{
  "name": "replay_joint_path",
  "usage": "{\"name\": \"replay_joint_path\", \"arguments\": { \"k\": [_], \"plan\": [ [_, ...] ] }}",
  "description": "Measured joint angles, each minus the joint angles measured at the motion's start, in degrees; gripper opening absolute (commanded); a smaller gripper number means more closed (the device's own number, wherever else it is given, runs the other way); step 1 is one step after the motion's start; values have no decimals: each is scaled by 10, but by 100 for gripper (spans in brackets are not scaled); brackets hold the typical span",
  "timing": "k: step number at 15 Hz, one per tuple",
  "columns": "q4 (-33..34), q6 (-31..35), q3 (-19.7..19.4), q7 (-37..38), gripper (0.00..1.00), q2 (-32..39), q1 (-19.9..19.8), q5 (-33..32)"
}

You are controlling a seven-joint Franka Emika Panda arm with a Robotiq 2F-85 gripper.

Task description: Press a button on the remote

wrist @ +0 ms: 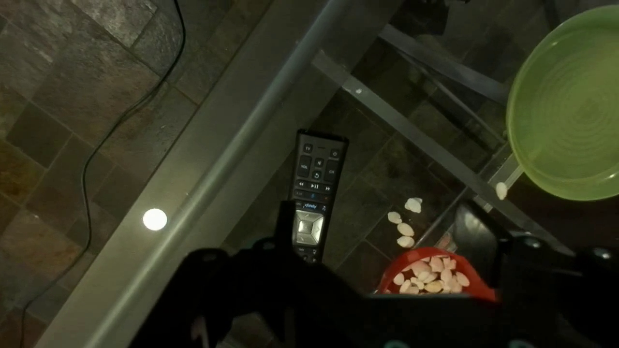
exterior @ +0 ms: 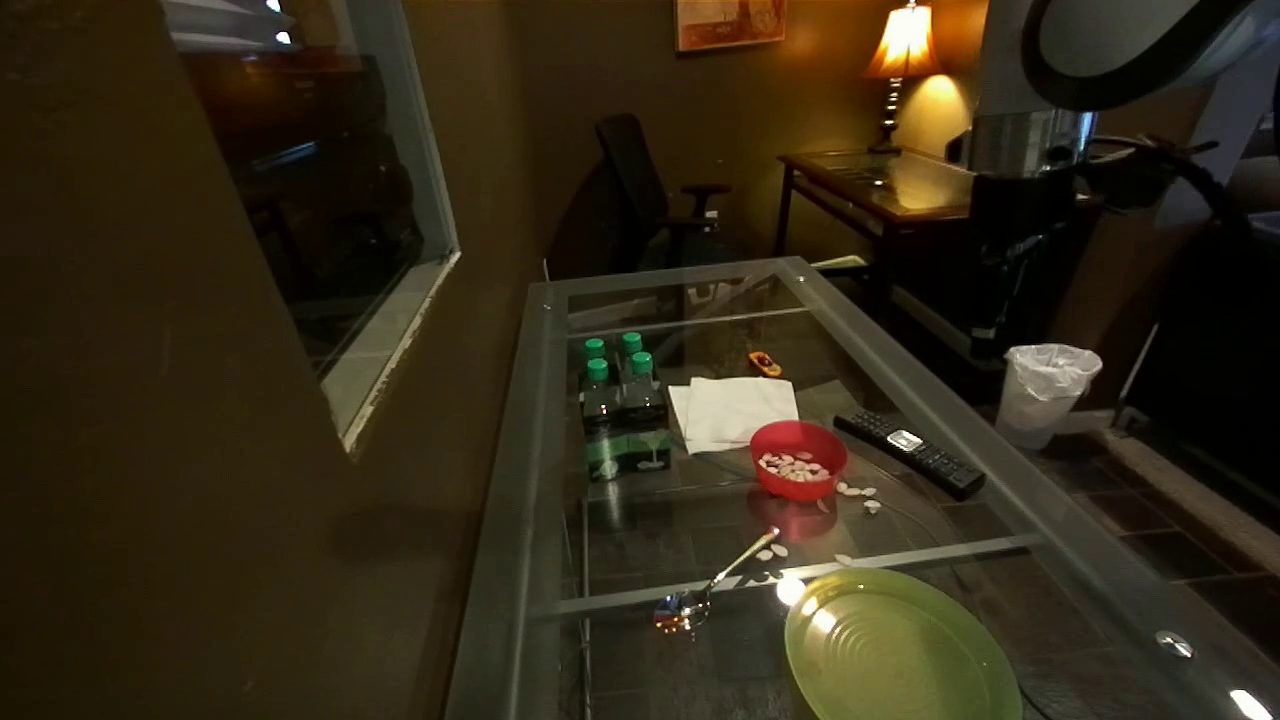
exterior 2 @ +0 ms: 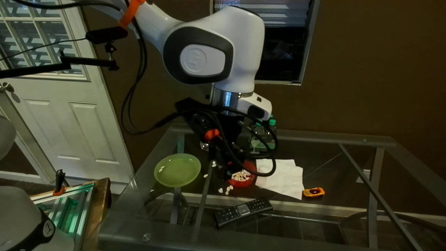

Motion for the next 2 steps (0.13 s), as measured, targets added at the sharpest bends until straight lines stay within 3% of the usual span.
{"name": "replay_joint_path", "arguments": {
  "k": [2],
  "plan": [
    [-1, -12, -5, -18, 99, -5, 0, 1]
  ]
}}
